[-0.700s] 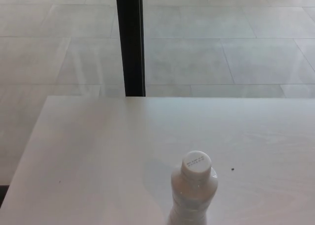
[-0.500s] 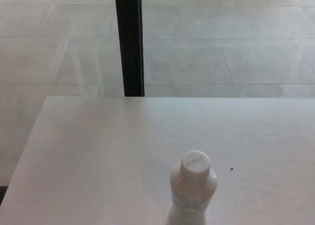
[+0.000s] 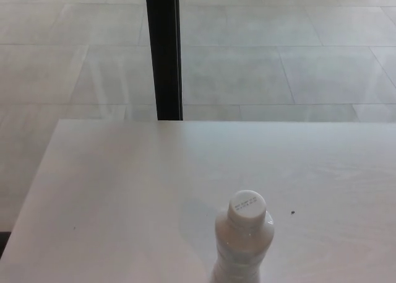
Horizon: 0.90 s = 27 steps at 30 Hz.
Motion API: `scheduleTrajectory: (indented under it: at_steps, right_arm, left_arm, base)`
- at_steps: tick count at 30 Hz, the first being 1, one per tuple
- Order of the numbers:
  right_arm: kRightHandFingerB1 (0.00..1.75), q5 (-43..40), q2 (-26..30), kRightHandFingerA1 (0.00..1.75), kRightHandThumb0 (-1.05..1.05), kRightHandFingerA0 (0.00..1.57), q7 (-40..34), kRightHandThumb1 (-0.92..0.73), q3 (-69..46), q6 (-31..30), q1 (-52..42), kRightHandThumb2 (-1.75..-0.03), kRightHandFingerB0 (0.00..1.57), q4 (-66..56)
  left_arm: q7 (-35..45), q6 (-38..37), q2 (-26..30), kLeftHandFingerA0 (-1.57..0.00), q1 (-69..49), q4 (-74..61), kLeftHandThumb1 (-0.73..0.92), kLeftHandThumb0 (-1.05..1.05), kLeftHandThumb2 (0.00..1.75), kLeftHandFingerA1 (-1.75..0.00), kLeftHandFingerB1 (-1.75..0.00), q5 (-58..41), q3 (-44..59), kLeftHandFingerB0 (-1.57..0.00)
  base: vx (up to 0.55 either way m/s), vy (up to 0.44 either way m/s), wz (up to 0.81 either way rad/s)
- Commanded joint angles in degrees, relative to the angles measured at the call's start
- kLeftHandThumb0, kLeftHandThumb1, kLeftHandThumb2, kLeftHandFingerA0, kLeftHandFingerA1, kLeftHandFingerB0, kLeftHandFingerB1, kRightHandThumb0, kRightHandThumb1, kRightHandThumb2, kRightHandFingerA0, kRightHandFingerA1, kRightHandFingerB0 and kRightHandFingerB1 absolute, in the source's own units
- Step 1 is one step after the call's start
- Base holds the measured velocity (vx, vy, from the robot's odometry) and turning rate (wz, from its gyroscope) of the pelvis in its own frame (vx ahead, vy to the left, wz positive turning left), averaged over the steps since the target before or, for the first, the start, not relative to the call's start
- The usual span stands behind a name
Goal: The robot uses its left hand to to lift the bottle kept on the middle of the desk and tilts it towards its right hand. It then uses its right hand to rotate its cap to open it and places the bottle and cap back on the desk
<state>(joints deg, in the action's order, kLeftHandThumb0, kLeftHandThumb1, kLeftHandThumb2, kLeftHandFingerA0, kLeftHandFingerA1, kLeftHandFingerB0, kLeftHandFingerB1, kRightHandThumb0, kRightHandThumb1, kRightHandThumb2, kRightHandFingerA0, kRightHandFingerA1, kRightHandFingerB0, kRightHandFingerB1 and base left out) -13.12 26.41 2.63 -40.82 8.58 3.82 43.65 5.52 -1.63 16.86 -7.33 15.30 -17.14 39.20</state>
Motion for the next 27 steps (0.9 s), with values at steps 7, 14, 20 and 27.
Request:
scheduleTrajectory:
  at_steps: [7, 14, 20, 27]
  right_arm:
    - [0.23, -11.21, -3.47, 0.35, -0.78, 0.07, -7.22, -0.82, 0.9, -17.26, 9.83, -0.65, 0.07, -34.11]
    - [0.33, -8.15, -10.85, 0.46, -0.74, 0.0, -7.27, -0.67, 10.76, -19.22, 13.0, -1.07, 0.09, -44.08]
    - [0.38, -5.34, -12.15, 0.51, -0.87, 0.16, -6.72, -0.69, 14.16, -20.65, 14.04, -1.07, 0.03, -45.05]
    - [0.35, -4.77, -14.41, 0.46, -0.83, 0.06, -5.3, -0.7, 17.62, -21.09, 13.76, -1.04, 0.09, -44.54]
  left_arm:
    - [-3.04, 22.67, 6.88, -0.19, 17.08, -28.44, 0.64, -0.64, 0.59, -0.48, -0.38, -15.39, -3.96, -0.23]
    - [-0.16, 24.22, 4.57, -0.17, 19.03, -29.86, 0.71, -0.61, 0.6, -0.53, -0.42, -10.76, -11.83, -0.18]
    - [2.41, 25.86, 3.39, -0.16, 17.97, -31.44, 0.71, -0.54, 0.6, -0.51, -0.4, -11.0, -17.27, -0.16]
    - [4.47, 27.16, 3.36, -0.22, 18.57, -31.01, 0.71, -0.6, 0.61, -0.53, -0.41, -12.48, -21.12, -0.22]
  base:
    - [0.0, 0.0, 0.0]
    - [0.0, 0.0, 0.0]
    - [0.0, 0.0, 0.0]
    - [0.0, 0.0, 0.0]
